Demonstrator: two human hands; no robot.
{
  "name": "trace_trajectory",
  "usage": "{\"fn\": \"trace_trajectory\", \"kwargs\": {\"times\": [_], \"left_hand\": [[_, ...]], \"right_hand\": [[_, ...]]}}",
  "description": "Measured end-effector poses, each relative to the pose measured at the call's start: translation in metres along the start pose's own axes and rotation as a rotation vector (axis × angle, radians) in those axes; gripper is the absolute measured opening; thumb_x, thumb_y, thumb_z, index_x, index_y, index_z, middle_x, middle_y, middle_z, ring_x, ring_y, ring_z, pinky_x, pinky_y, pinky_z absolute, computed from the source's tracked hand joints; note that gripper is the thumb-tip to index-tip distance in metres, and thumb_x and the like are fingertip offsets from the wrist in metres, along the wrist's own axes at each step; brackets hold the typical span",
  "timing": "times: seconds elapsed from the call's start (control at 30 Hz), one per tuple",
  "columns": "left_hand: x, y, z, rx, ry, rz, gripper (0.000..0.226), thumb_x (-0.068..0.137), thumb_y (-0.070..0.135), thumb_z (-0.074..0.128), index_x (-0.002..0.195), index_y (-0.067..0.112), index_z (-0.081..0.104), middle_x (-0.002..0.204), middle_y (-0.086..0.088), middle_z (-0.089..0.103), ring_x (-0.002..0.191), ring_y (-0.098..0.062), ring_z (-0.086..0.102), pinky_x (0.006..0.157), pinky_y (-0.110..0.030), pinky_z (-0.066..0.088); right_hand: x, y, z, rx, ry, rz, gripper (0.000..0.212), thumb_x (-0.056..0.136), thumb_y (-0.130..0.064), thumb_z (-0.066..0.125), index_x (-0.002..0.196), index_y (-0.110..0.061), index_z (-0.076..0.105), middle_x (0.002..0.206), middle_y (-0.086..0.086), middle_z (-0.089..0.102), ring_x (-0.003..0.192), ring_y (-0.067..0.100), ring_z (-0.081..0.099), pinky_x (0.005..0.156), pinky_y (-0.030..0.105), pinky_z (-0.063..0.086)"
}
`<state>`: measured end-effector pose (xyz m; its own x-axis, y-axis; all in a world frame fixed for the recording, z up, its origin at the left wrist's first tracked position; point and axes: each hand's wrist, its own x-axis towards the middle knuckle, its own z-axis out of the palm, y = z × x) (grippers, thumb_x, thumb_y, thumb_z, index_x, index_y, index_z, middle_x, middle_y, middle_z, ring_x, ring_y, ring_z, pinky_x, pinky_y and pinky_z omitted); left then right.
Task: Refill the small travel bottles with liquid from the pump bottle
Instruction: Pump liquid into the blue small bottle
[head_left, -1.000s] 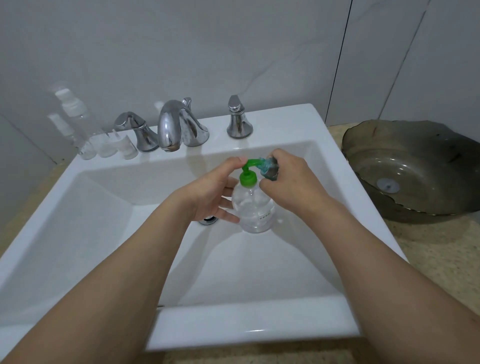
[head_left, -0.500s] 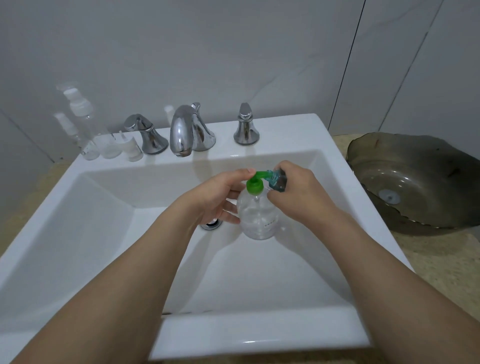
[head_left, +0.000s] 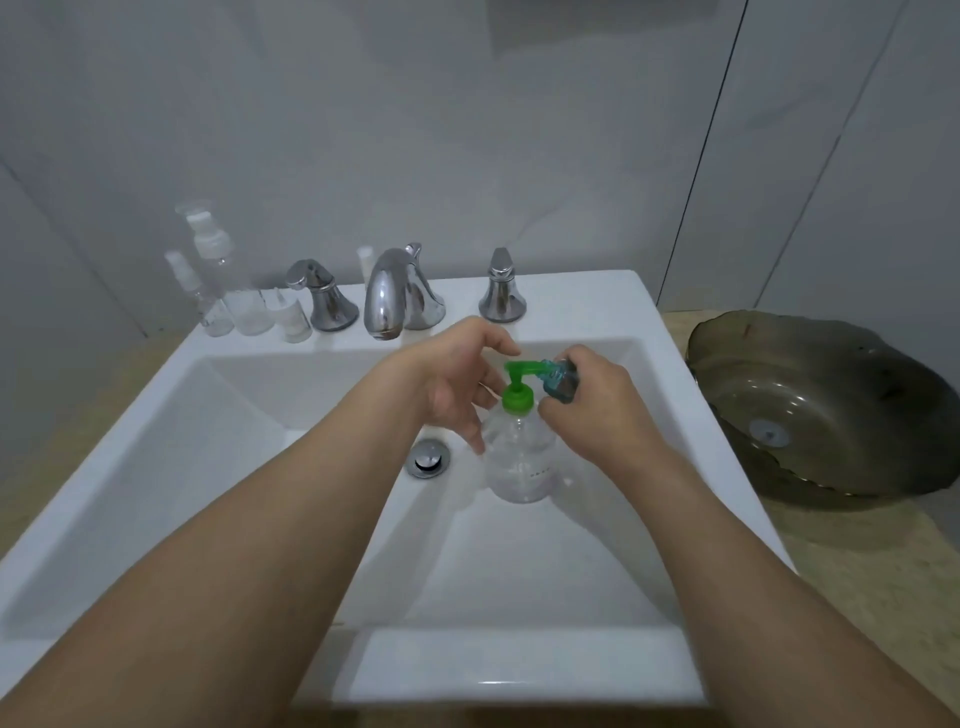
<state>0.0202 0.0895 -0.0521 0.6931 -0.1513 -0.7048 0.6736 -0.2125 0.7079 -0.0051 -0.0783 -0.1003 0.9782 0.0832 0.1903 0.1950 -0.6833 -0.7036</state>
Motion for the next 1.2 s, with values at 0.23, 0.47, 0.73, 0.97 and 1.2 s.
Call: {"fn": "trace_trajectory", "kwargs": {"times": [0.23, 0.47, 0.73, 0.97, 1.2], "left_hand": [[0.015, 0.018, 0.036, 0.169, 0.276, -0.078, 0.051, 0.099, 0.035, 0.034, 0.131, 0.0, 0.051, 0.131, -0.022, 0.053, 0.124, -0.054, 0.047, 0.09, -0.084, 0.04], [0.016, 0.015, 0.046, 0.318, 0.431, -0.062, 0.042, 0.099, 0.017, 0.028, 0.123, -0.008, 0.053, 0.121, -0.025, 0.054, 0.099, -0.058, 0.06, 0.077, -0.067, 0.058], [0.024, 0.007, 0.051, 0.358, 0.476, -0.071, 0.038, 0.097, 0.008, 0.03, 0.119, -0.011, 0.055, 0.124, -0.029, 0.054, 0.095, -0.057, 0.066, 0.082, -0.063, 0.058], [0.024, 0.013, 0.037, 0.321, 0.365, -0.092, 0.05, 0.098, 0.033, 0.033, 0.125, -0.001, 0.057, 0.12, -0.022, 0.058, 0.091, -0.054, 0.065, 0.071, -0.066, 0.059], [0.022, 0.021, 0.032, 0.255, 0.234, -0.158, 0.057, 0.103, 0.047, 0.031, 0.134, 0.003, 0.051, 0.127, -0.022, 0.054, 0.114, -0.05, 0.052, 0.095, -0.079, 0.042]], "right_hand": [[0.0, 0.001, -0.001, 0.005, -0.009, -0.02, 0.018, 0.076, -0.013, 0.063, 0.092, -0.012, 0.054, 0.086, 0.002, 0.057, 0.079, 0.023, 0.054, 0.07, 0.036, 0.047], [0.002, 0.003, 0.003, 0.002, -0.024, -0.012, 0.015, 0.076, -0.012, 0.061, 0.089, -0.012, 0.053, 0.083, 0.0, 0.054, 0.077, 0.022, 0.052, 0.063, 0.032, 0.04], [0.002, 0.006, 0.004, -0.036, -0.072, 0.02, 0.016, 0.076, -0.012, 0.061, 0.09, -0.011, 0.054, 0.087, 0.002, 0.057, 0.078, 0.024, 0.055, 0.069, 0.037, 0.049], [0.002, 0.003, 0.001, 0.014, -0.039, -0.022, 0.013, 0.076, -0.012, 0.06, 0.086, -0.01, 0.052, 0.084, 0.003, 0.055, 0.077, 0.025, 0.053, 0.067, 0.036, 0.045], [0.001, 0.002, 0.0, 0.043, -0.01, -0.048, 0.014, 0.076, -0.013, 0.061, 0.087, -0.011, 0.052, 0.082, 0.0, 0.053, 0.075, 0.021, 0.051, 0.064, 0.036, 0.044]]}}
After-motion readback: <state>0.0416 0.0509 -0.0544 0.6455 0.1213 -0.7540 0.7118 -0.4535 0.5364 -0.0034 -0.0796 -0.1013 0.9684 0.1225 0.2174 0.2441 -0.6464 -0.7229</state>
